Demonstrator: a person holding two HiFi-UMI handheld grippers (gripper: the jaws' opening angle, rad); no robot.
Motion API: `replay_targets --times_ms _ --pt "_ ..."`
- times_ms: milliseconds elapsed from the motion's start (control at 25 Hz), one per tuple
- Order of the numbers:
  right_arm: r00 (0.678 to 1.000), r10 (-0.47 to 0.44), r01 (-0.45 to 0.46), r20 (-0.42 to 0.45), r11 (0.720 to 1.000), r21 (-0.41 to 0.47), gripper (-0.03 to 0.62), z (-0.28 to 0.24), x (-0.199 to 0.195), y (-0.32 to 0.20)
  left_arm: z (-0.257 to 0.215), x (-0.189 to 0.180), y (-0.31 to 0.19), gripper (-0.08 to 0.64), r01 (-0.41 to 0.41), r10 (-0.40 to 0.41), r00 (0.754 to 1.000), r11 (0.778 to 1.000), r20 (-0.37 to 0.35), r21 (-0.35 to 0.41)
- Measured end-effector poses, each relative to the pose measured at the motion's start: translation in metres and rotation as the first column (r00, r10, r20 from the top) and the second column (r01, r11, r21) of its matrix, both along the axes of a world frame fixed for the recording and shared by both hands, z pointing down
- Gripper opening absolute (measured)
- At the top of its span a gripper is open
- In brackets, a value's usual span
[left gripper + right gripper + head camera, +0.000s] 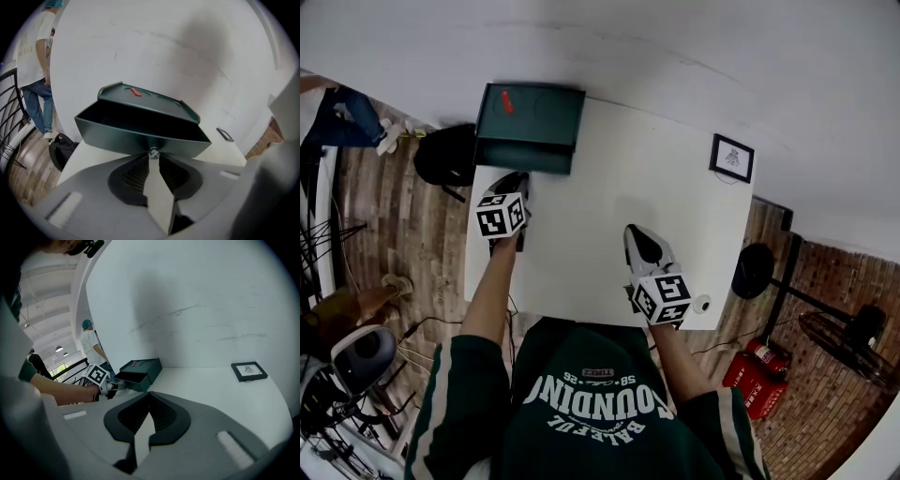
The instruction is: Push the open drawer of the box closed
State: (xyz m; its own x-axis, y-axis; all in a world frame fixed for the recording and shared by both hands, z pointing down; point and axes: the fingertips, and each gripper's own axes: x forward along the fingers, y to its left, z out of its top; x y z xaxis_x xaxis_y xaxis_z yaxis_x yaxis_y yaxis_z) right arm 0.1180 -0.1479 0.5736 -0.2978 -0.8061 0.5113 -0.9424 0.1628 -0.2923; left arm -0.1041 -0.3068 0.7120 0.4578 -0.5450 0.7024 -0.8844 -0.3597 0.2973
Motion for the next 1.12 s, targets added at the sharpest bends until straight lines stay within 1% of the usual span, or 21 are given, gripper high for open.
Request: replay_targets --times_ms 440,1120 --pt "1.0 0.011 -0.011 0.001 1.0 -0.02 -0.002 0.007 0.008 -0.003 0.001 0.01 -0.028 0.124 -0.008 0.008 1.0 1.0 -0.002 0.006" --pt "0.999 0.039 -0.039 0.002 0.999 -0.036 -0.002 0.012 0.02 0.002 -0.001 0.017 -0.057 0.124 0.012 -0.012 1.0 1.0 -0.019 0.012"
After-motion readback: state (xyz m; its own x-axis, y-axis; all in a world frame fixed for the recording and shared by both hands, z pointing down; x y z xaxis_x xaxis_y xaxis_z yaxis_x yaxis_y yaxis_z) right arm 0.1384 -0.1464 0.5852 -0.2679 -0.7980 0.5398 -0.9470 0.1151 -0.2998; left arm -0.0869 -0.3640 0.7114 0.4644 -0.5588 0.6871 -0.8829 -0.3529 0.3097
